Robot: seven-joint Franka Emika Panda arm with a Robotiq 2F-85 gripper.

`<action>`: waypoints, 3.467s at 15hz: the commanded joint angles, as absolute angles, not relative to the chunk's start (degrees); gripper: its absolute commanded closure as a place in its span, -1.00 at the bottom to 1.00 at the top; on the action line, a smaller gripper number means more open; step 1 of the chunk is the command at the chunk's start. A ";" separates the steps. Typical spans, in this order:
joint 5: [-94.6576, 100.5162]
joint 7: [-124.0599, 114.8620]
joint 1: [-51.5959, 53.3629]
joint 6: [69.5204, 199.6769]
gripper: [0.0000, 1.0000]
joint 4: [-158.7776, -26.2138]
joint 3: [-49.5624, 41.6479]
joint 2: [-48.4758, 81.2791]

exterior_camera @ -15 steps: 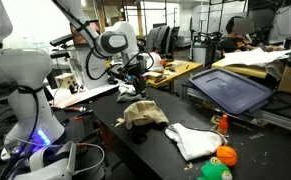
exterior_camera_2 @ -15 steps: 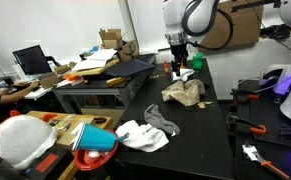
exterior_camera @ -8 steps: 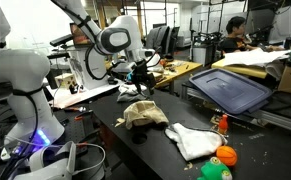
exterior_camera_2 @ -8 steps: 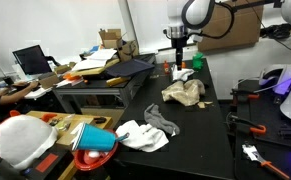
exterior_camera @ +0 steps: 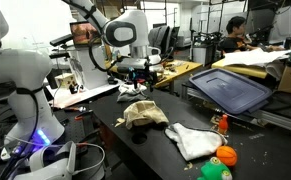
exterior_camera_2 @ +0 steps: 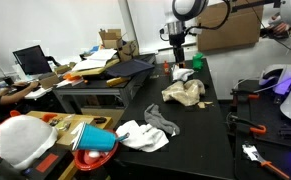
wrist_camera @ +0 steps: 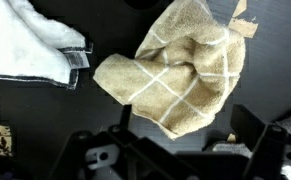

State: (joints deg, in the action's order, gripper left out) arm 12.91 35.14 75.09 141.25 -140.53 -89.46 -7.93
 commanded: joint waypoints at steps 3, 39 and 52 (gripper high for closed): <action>14.84 32.47 91.84 126.40 -1.00 -129.62 -104.63 -12.27; 50.46 34.10 121.68 90.39 -0.16 -89.83 -114.59 -72.62; 53.20 33.74 120.52 88.54 0.99 -89.49 -107.31 -72.99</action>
